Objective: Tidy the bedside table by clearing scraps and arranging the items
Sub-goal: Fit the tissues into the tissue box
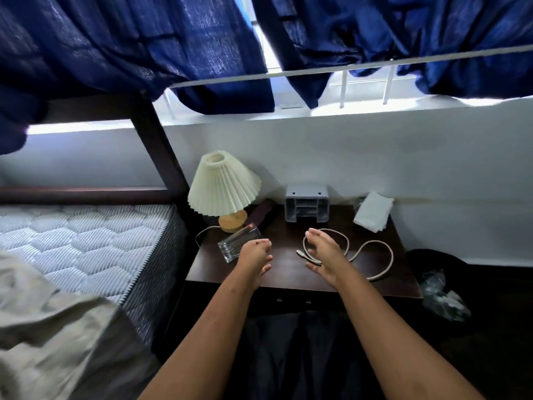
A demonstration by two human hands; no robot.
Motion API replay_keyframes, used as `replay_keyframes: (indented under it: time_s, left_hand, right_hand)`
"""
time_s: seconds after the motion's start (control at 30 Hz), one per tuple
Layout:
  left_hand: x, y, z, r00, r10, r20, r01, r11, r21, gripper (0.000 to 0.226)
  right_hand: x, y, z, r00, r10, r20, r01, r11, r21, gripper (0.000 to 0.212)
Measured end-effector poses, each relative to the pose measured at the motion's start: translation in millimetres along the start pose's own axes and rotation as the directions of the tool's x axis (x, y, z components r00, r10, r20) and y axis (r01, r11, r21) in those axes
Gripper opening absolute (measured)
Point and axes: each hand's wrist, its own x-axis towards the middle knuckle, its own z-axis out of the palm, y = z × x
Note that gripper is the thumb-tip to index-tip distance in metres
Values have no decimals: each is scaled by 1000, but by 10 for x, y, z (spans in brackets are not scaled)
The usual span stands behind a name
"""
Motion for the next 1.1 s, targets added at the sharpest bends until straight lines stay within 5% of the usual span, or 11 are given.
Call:
replay_keyframes:
  time_s: [0.3,0.5,0.7,0.83,1.1]
  left_hand:
    - [1010,164,82,997,77,32,-80,992,100,32]
    - [1738,120,489,977,202,62,-211,932,296,53]
    - [2086,-132,639,968,185,168,-225,938,263,70]
    - [2116,-193,715,957,200,210,-235,959,156,67]
    - [2062,-92,652,954,242,180,-248,969,15,45]
  right_hand:
    - [1036,-174,-76,985,-94,-147,52,962,-267,41]
    - [1719,-154,-413,859,-330,-392,136,885,-445,49]
    - [2060,122,-467,897,-332,-291,141,840,-524,63]
    - [2021,182,-396,887,-375,-270,220,856,-468,65]
    - [1869,-96,-313,836,-427,-344,406,904,-134,34]
